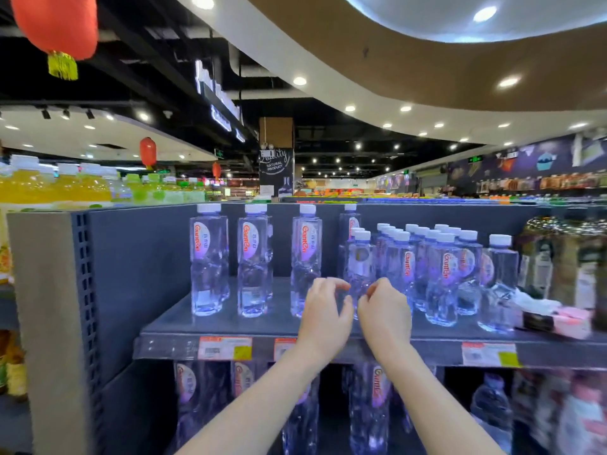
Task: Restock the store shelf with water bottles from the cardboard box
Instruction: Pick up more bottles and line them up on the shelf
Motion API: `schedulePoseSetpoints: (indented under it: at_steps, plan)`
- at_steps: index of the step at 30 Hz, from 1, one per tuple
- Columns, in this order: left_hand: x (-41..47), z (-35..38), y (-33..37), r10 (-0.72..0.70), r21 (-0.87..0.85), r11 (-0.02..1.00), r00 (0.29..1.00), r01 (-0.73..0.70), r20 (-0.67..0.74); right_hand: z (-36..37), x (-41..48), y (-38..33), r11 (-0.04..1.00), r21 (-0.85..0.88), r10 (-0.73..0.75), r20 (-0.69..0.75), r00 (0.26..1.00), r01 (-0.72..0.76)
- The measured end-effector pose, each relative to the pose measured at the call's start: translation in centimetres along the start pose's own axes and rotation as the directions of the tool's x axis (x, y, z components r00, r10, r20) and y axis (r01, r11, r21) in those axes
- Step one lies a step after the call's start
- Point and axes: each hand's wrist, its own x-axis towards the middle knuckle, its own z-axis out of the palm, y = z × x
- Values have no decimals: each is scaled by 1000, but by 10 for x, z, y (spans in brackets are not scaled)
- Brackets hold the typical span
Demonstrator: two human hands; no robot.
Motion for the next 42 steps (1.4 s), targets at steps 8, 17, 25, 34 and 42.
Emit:
schedulePoseSetpoints:
  at_steps: [8, 17, 25, 34, 42]
  plan:
    - [24, 45, 21, -315, -8, 949, 949, 315, 18, -9, 16, 47, 989, -72, -112, 222, 969, 131]
    - [36, 49, 21, -447, 11, 895, 895, 447, 9, -17, 27, 52, 991, 80, -130, 372, 919, 107]
    - [35, 44, 20, -466, 12, 885, 885, 466, -6, -21, 31, 53, 978, 208, -96, 349, 932, 23]
    - [29, 47, 23, -448, 52, 891, 892, 451, -53, -17, 30, 47, 992, 90, -124, 464, 877, 93]
    - [27, 40, 27, -470, -14, 882, 882, 470, 29, -13, 38, 46, 963, 269, -125, 538, 834, -29]
